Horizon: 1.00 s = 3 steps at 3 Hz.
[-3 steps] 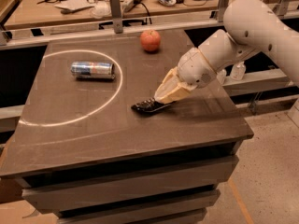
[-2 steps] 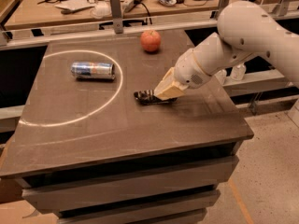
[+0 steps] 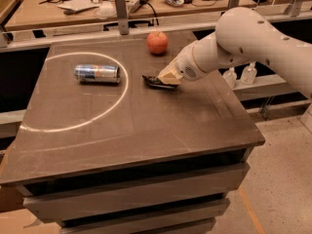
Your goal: Move rxbar chocolate near redbull can
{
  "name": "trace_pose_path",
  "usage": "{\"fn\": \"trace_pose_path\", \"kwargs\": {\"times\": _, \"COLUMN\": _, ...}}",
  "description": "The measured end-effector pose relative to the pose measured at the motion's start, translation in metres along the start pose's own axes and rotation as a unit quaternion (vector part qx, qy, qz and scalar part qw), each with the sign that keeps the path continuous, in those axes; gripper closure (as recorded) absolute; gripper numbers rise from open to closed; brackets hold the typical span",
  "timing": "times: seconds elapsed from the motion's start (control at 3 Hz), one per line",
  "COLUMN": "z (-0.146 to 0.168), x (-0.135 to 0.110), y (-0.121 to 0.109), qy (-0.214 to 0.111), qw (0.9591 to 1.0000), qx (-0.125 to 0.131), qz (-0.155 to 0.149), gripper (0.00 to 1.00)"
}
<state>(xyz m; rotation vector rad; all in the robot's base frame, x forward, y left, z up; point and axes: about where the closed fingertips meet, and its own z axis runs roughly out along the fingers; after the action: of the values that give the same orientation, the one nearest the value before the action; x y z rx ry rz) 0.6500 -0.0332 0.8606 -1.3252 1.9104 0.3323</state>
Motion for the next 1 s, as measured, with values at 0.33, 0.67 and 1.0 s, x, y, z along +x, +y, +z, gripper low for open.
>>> {"fn": "trace_pose_path", "kwargs": {"times": 0.33, "z": 0.015, "x": -0.026, "y": -0.015, "qy": -0.027, "qw": 0.9996, "qx": 0.011, "qz": 0.006, "gripper": 1.0}}
{"fn": "trace_pose_path", "kwargs": {"times": 0.67, "z": 0.036, "x": -0.058, "y": -0.022, "qy": -0.061, "qw": 0.9981, "qx": 0.009, "qz": 0.009, "gripper": 0.98}}
{"fn": "trace_pose_path", "kwargs": {"times": 1.0, "z": 0.045, "x": -0.071, "y": -0.022, "qy": -0.075, "qw": 0.997, "qx": 0.0, "qz": 0.017, "gripper": 0.84}}
